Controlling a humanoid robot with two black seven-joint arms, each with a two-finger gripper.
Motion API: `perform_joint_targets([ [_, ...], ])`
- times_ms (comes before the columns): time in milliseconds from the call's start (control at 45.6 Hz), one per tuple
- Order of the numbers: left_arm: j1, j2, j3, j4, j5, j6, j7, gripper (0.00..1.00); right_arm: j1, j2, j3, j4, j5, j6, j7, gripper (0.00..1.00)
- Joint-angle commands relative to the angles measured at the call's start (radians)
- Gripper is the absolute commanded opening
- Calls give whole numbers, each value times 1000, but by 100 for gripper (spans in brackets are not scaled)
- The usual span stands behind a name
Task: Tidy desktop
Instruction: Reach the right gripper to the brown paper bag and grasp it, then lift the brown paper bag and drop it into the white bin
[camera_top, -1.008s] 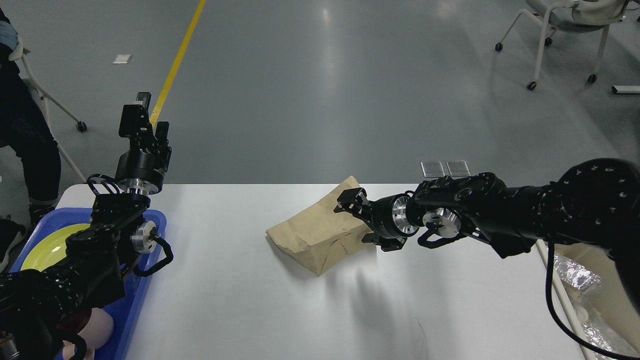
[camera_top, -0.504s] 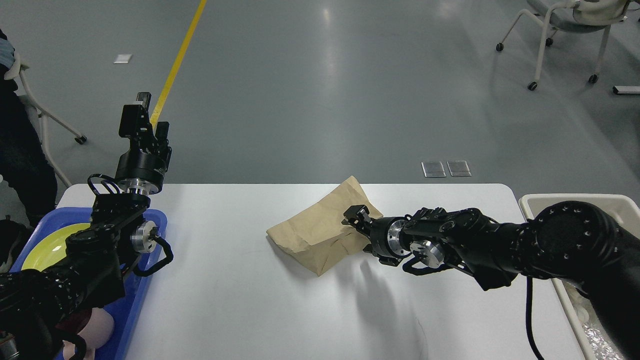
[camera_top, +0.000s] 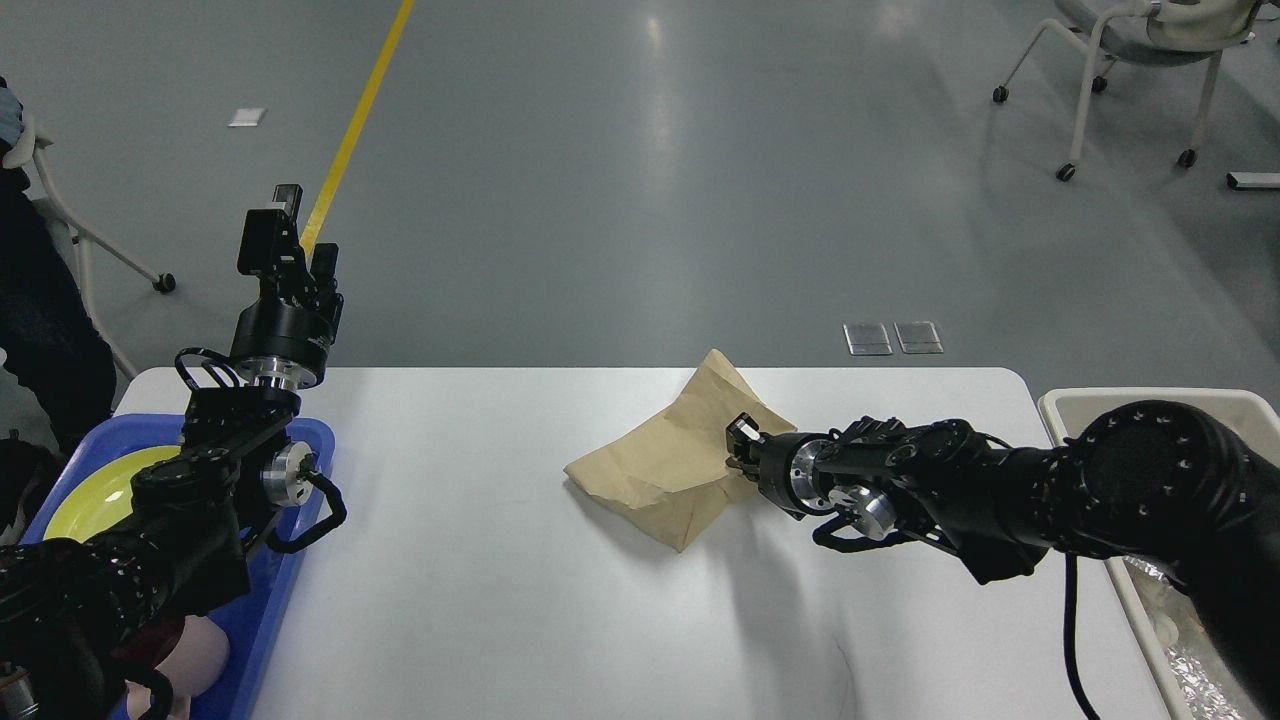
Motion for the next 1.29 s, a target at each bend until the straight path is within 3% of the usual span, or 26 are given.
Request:
perform_joint_targets([
  [0,0,0,0,0,0,0,0,97,14,-57,6,60,4,-9,1,0],
  [351,0,0,0,0,0,0,-1,97,210,-275,6,295,-7,38,2,0],
  [832,0,0,0,-1,0,0,-1,97,532,-578,0,365,-7,304,1,0],
  [1139,0,0,0,-1,0,0,0,97,531,-717,-49,299,-7,281,2,0],
  [1271,0,0,0,-1,0,0,0,97,399,-746,-109,243,-7,163,2,0],
])
